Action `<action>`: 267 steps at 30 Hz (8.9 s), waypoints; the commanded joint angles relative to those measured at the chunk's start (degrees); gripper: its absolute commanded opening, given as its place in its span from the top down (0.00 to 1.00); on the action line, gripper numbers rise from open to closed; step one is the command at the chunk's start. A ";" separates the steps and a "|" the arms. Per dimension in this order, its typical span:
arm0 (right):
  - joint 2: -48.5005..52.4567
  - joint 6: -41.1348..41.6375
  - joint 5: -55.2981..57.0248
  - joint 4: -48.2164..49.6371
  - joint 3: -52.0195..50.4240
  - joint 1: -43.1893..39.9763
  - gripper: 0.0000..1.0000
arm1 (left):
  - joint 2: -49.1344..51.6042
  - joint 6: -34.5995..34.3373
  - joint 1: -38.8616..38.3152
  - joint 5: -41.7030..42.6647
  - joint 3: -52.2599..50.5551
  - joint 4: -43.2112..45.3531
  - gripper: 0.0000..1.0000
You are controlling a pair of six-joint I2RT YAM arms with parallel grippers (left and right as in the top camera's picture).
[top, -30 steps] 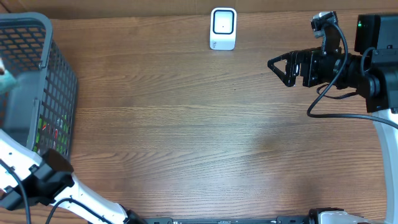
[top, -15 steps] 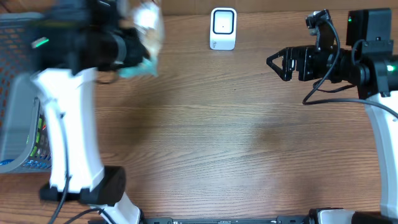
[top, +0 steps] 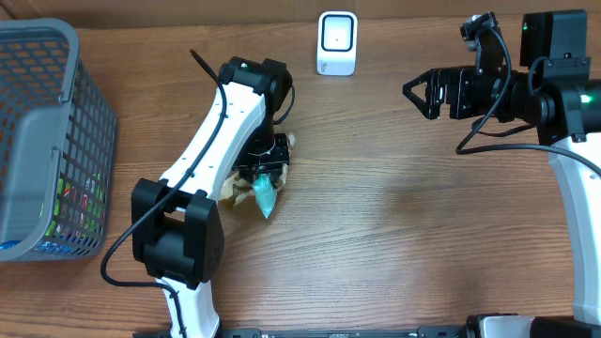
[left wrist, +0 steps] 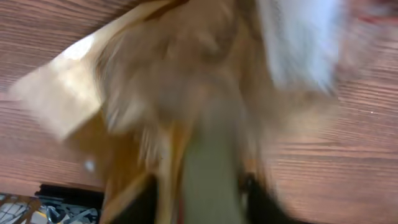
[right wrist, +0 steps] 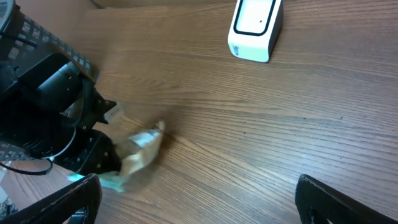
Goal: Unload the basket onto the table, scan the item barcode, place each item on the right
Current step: 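Grasp items in the basket with the left gripper and drop them on table, then reach the left gripper back into the basket and grasp green snack bag, then lift the green snack bag out and drop it on the table, then reach the left gripper into the basket and grasp the blue snack bag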
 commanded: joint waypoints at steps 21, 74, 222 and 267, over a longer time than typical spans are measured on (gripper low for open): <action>-0.15 0.24 -1.66 -0.31 1.55 0.13 0.00 | -15.96 6.45 49.99 8.17 42.97 -7.06 0.24; -0.15 0.26 -2.89 -1.90 1.55 0.13 0.00 | -1.46 4.11 65.94 2.54 41.72 -5.25 0.96; -0.15 0.00 -1.14 -5.29 1.55 0.13 0.00 | -0.79 -4.24 72.19 -10.69 -4.85 17.33 0.23; -0.15 0.04 -1.18 -4.68 1.55 0.13 0.00 | -2.51 -1.73 73.79 -1.49 -8.48 29.29 0.96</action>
